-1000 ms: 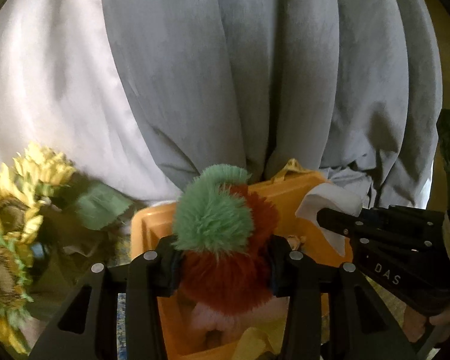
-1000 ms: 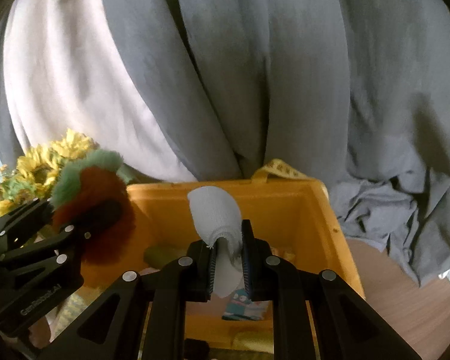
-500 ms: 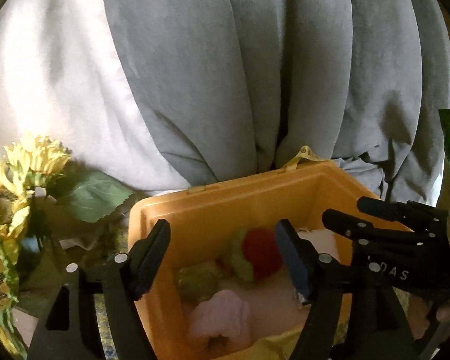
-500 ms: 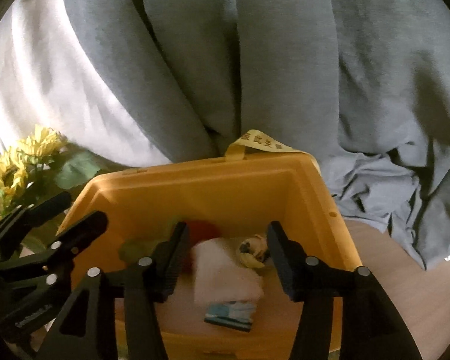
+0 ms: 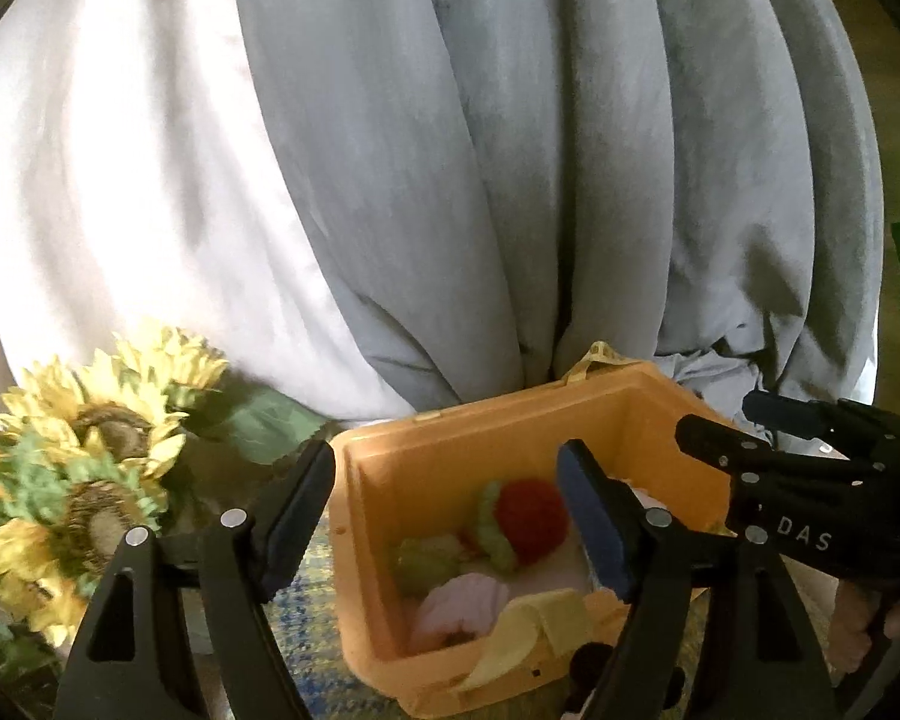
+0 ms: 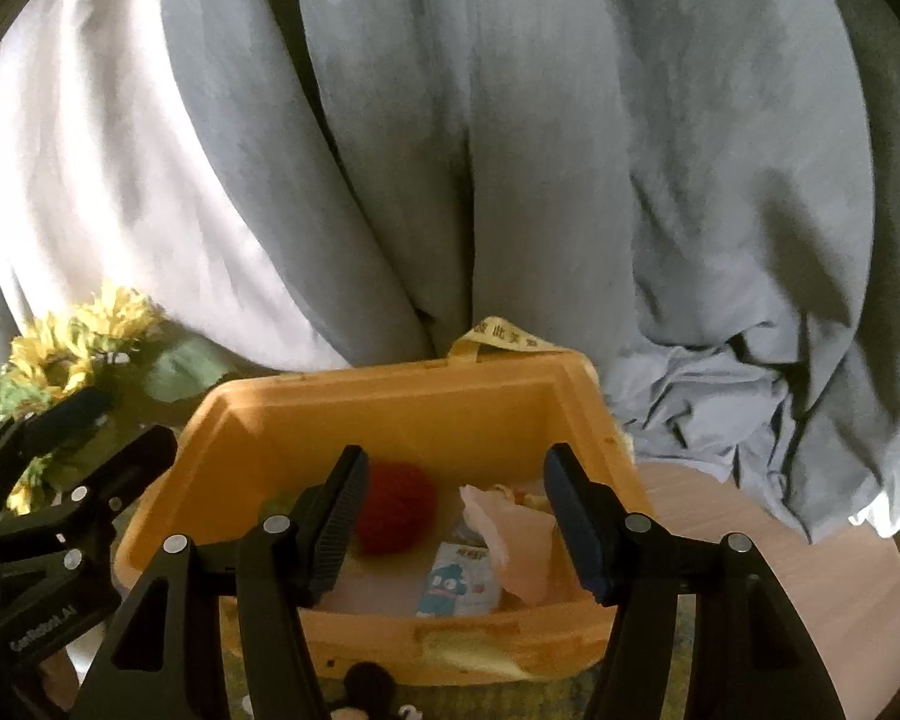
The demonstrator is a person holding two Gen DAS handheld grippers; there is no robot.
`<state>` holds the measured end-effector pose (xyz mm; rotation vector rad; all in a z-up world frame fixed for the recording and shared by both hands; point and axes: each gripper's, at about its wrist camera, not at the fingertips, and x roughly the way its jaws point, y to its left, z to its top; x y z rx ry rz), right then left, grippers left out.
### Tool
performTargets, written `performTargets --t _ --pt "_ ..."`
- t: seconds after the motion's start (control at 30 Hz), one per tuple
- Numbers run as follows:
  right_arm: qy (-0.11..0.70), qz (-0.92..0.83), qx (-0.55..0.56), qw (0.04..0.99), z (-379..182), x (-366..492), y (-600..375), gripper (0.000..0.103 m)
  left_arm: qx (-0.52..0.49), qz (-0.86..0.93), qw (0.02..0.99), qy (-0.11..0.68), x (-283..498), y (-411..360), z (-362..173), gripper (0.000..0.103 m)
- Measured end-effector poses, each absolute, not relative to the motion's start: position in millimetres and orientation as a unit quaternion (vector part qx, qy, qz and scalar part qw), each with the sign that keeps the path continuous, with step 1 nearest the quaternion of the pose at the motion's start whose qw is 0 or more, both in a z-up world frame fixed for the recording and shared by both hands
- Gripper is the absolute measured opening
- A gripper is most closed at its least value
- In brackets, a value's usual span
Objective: Organize soft objects
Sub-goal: 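Open both tools to drop the pompom and white cloth into the crate, then move both open tools back toward the Mickey plush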
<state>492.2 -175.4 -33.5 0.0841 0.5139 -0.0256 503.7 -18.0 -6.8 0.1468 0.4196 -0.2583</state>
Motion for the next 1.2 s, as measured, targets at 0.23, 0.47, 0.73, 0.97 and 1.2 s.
performTargets --t 0.23,0.47,0.73,0.97,1.2 --pt "0.245 -0.018 0.035 0.969 -26 464 -172 0.061 0.092 -0.124 0.969 0.195 467 -14 -1 0.076" --pt "0.241 -0.015 0.028 0.970 -25 436 -166 0.061 0.095 -0.113 0.972 0.185 435 -9 2 0.076" --pt "0.236 -0.008 0.044 0.971 -28 409 -164 0.061 0.089 -0.104 0.972 0.194 408 -1 -4 0.076" --pt "0.253 -0.002 0.046 0.966 -41 395 -160 0.061 0.083 -0.100 0.969 0.211 391 4 -16 0.076" --pt "0.269 -0.001 0.047 0.962 -53 386 -160 0.061 0.083 -0.104 0.964 0.231 383 4 -33 0.076"
